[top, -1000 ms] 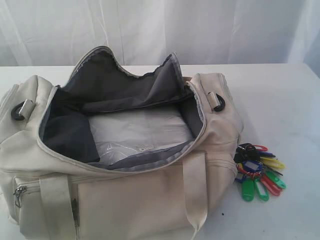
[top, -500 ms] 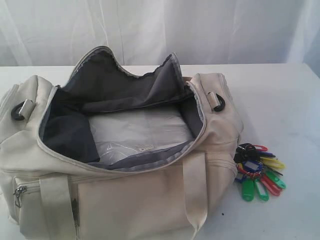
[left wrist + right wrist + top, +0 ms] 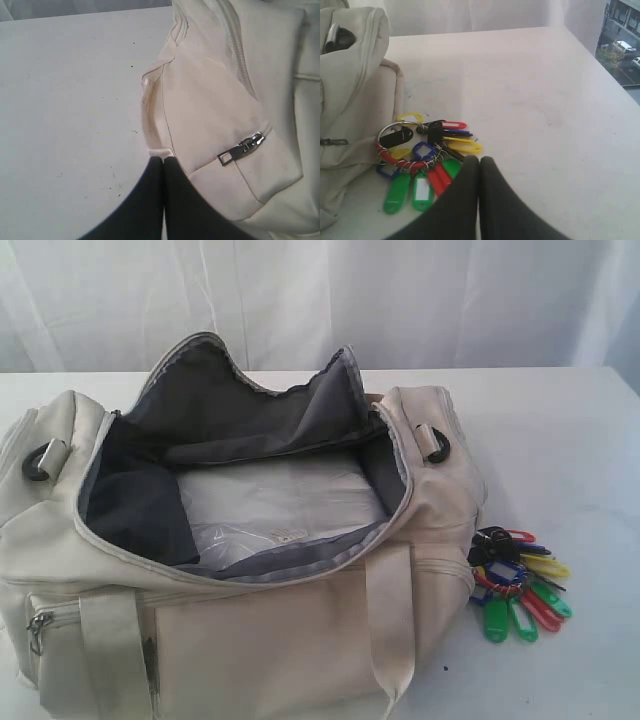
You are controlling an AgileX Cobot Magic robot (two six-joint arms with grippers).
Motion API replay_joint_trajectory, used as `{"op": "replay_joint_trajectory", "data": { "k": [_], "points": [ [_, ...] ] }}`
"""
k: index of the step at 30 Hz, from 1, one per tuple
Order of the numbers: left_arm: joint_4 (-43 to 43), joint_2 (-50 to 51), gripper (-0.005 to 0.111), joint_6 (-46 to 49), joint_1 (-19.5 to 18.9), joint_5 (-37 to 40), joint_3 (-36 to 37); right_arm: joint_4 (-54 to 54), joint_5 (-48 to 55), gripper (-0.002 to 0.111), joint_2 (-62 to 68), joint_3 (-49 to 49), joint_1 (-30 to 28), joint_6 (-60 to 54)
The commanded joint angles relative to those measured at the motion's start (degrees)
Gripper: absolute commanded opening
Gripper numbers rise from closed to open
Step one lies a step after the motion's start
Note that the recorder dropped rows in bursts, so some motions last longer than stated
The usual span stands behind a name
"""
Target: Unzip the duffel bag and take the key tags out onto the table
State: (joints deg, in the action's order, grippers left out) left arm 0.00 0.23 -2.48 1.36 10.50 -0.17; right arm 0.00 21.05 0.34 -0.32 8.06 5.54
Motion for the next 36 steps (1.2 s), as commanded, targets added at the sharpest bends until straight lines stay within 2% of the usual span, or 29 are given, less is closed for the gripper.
{"op": "replay_joint_trajectory", "data": {
  "k": [1, 7, 13, 36],
  "points": [
    [0.00, -0.23, 0.000, -0.34, 0.07, -0.21, 0.17, 0.00, -0.95, 0.000, -0.34, 0.32, 0.17, -1.26],
    [0.00, -0.23, 0.000, -0.34, 0.07, -0.21, 0.17, 0.00, -1.55, 0.000, -0.34, 0.32, 0.17, -4.55],
    [0.00, -0.23, 0.000, -0.34, 1.33, -0.21, 0.17, 0.00, -1.55, 0.000, -0.34, 0.32, 0.17, -4.49],
    [0.00, -0.23, 0.000, -0.34, 2.27, -0.21, 0.17, 0.00, -1.55, 0.000, -0.34, 0.32, 0.17, -4.25]
  ]
}}
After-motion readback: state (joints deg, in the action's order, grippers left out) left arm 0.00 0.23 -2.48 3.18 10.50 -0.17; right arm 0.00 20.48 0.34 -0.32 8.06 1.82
